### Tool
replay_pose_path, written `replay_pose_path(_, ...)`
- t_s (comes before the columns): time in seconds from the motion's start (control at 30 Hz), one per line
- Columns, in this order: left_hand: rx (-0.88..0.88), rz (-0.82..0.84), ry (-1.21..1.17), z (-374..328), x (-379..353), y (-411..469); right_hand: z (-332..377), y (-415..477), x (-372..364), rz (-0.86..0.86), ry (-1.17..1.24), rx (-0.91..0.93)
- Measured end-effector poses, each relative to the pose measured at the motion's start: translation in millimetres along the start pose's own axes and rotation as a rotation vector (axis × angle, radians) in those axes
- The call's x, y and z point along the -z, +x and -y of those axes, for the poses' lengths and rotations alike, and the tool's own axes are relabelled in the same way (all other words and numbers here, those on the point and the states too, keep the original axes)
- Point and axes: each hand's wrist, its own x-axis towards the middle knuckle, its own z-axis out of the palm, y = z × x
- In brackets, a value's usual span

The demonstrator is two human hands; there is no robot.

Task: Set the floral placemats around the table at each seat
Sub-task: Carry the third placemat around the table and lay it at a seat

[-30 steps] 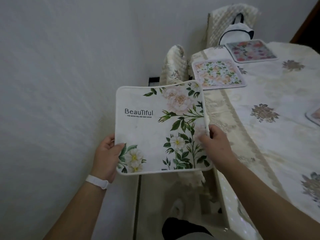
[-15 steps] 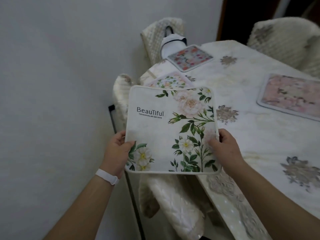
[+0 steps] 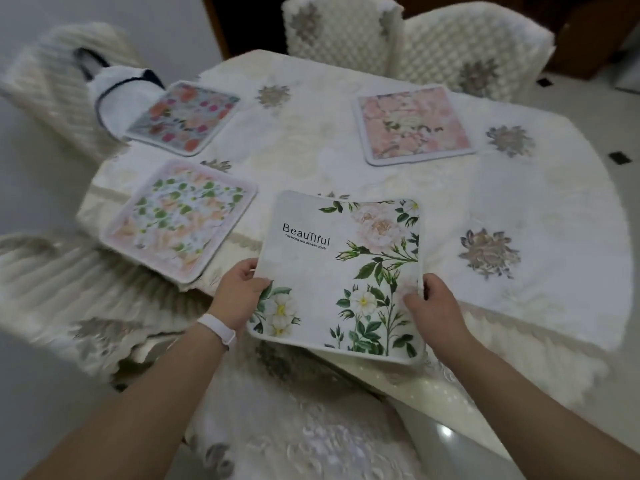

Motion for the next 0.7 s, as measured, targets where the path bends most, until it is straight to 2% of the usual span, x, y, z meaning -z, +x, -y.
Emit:
replay_pose_path(0.33,0.031,0.237,0.179,21.6,-7.3,89.2,-27.3,-10.6,-50.5,-0.214,-0.022,-0.142)
replay_pose_path(0.47,0.034,0.277,0.226,26.3,-15.1,102.2,-38.2,-5.2,-53.9,-0.281,-0.023,-0.205)
replay_pose_path(0.7,0.034,0.287,0.196,36.0,-16.1,100.1,-45.4,-4.3,-53.9,-0.274,-0.045,-0.25)
